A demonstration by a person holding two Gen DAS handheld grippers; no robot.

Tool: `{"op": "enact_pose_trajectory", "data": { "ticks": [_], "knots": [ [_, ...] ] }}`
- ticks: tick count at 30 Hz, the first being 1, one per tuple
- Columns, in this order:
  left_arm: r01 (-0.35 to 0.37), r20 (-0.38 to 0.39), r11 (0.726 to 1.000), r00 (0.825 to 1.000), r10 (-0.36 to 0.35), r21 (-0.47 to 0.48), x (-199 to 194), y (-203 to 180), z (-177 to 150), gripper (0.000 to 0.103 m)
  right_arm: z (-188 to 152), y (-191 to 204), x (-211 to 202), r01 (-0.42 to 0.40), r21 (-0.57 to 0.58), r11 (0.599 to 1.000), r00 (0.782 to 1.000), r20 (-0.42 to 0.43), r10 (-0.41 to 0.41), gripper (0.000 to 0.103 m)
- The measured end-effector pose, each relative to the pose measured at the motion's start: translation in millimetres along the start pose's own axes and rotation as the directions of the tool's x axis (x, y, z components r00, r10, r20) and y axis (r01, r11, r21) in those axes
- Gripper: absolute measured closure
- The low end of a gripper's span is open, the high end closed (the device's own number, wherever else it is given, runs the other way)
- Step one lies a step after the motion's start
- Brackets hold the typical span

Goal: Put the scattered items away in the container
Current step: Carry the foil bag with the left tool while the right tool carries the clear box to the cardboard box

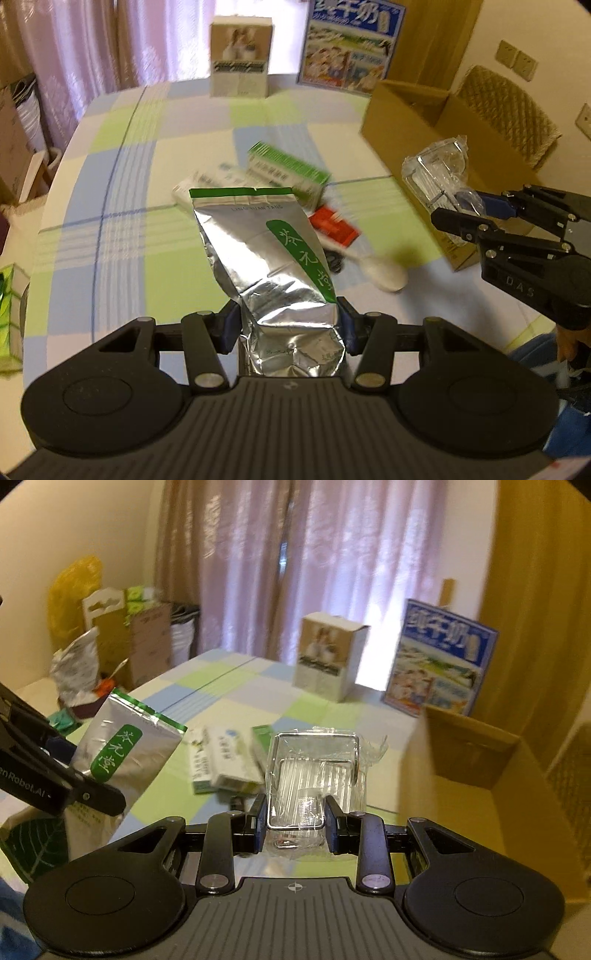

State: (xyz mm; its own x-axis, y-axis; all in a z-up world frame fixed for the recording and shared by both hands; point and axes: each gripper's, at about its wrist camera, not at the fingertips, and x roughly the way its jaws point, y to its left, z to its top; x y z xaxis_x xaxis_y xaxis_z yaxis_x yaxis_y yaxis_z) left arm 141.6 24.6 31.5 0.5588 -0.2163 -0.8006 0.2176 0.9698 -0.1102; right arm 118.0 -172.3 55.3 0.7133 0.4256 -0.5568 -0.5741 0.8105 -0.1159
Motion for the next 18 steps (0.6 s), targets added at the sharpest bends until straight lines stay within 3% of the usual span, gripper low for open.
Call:
{"op": "enact_pose_trajectory", "data": {
  "ticks": [18],
  "knots": [
    [0.193,0.027,0.972,0.98,-0.198,0.133,16,-142,51,0.056,-24,-111,-73,0.195,0.128,0.972,0.981,-0.013,-0.194,0.075]
  ]
}}
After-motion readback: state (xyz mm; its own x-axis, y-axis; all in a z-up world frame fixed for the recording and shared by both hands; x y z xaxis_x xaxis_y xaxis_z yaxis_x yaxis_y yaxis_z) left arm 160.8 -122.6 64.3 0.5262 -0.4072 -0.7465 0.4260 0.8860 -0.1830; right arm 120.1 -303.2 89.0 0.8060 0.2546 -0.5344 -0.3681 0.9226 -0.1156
